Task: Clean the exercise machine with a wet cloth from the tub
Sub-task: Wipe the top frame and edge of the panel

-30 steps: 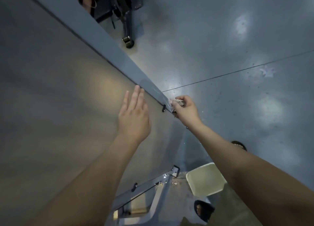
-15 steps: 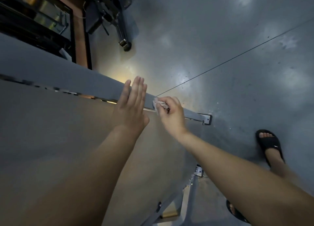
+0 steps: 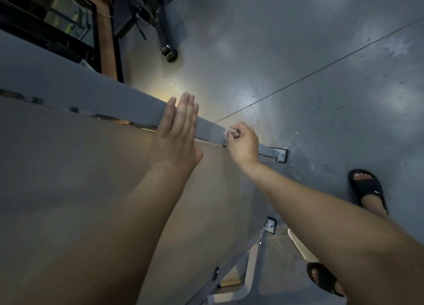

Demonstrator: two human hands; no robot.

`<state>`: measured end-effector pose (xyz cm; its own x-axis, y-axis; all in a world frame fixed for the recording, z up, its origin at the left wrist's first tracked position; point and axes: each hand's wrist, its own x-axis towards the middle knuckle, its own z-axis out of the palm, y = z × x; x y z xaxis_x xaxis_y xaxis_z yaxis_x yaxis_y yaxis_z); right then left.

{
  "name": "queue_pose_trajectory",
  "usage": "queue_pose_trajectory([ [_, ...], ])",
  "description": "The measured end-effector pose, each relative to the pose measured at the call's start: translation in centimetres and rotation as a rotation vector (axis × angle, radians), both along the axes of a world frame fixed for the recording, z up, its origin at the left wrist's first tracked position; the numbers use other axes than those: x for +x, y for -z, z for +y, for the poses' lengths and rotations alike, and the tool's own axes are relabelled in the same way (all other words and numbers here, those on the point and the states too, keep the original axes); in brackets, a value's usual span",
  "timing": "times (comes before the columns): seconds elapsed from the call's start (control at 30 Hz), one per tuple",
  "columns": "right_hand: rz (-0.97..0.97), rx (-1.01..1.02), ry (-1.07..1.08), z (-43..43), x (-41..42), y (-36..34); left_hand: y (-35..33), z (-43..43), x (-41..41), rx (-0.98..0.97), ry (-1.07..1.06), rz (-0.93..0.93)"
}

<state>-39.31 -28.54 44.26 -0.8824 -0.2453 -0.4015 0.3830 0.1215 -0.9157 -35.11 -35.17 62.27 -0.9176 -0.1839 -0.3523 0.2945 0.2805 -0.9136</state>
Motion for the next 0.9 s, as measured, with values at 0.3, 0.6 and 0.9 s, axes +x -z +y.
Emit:
queue_pose_trajectory([
  [0.3, -0.066, -0.015, 0.008, -0.5, -0.1, 0.9, -0.1, -0.1, -0.1, 0.038, -0.012, -0.005],
  [0.6, -0.047, -0.141, -0.031, -0.6, 1.1, 1.7, 3.3, 3.4, 2.4, 0.301, -0.091, -0.037],
  [0.9, -0.061, -0.125, -0.084, -0.4, 1.2, 2.3, 4.8, 1.3, 3.8, 0.194, -0.164, -0.112],
])
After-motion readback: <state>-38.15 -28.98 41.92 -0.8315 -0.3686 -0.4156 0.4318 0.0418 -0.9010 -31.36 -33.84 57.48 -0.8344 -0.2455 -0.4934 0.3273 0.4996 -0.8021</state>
